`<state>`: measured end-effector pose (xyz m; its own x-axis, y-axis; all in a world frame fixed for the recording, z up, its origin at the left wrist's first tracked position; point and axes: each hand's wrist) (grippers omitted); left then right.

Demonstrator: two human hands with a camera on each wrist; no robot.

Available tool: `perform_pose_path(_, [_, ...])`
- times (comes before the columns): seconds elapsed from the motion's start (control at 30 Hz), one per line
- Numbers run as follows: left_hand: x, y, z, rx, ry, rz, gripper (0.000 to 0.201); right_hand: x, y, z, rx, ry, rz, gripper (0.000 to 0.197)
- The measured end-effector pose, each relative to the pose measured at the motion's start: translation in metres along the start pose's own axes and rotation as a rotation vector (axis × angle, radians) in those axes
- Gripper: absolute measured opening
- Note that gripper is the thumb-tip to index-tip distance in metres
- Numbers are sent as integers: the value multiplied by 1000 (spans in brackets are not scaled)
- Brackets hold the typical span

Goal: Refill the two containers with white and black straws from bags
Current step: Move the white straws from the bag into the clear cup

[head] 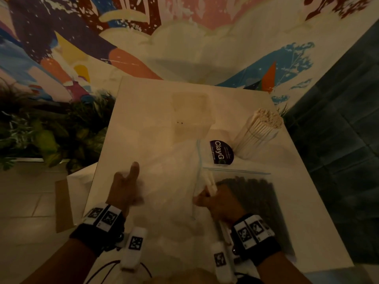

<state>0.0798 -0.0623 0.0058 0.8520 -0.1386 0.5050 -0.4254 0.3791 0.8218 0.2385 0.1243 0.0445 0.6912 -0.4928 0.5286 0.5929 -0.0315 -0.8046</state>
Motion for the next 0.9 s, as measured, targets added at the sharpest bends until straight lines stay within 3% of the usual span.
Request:
perform_pose_path(0.07, [-4, 0, 18, -201, 149, -88, 83, -1, 1, 21, -144, 53, 39, 25])
perform_pose_path(0.13, [-9, -5, 34, -231, 188, -46, 80, 3, 2, 41, -199, 47, 55, 26])
perform_pose_path(0.23, [-15, -18, 43, -157, -9, 83, 89, 5, 12, 47, -195, 29, 16, 22])
perform_pose_path(0.33, [6, -17, 40, -512, -206, 41, 68, 10, 22, 37, -198, -23, -110, 16])
perform_pose_path(0.43, [21, -27, 32, -685, -173, 43, 54, 12, 35, 23, 24, -94, -226, 33])
perform_pose_path(0.53, [24, -42, 31, -666, 26, -17, 56, 12, 47, 21, 61, 52, -198, 35])
perform_pose_path(0.6, [32, -43, 35, -634, 58, -26, 56, 18, 52, 26, 47, 96, -213, 32])
perform_pose_path(0.67, [43, -45, 45, -686, -30, 6, 64, 35, 54, 32, 158, 5, -285, 32])
perform_pose_path(0.73, [45, -42, 64, -782, -182, 70, 77, 50, 52, 43, 177, -102, -302, 56])
perform_pose_path(0.77, [41, -37, 75, -752, -217, 104, 80, 54, 48, 52, 150, -65, -281, 65])
perform_pose_path(0.87, [12, -19, 101, -459, -86, 225, 88, 50, 18, 77, 90, 241, -155, 46])
perform_pose_path(0.9, [4, -10, 102, -432, -92, 252, 91, 43, 4, 79, 79, 299, -123, 50])
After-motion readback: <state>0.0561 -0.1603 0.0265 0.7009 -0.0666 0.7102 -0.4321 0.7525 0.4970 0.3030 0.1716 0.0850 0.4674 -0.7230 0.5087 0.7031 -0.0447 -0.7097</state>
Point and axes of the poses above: each hand's wrist, its own x-axis away from the middle knuckle, its own z-axis out of the back of the hand, y = z × x, and after that the axes turned 8 degrees about -x, right-handed
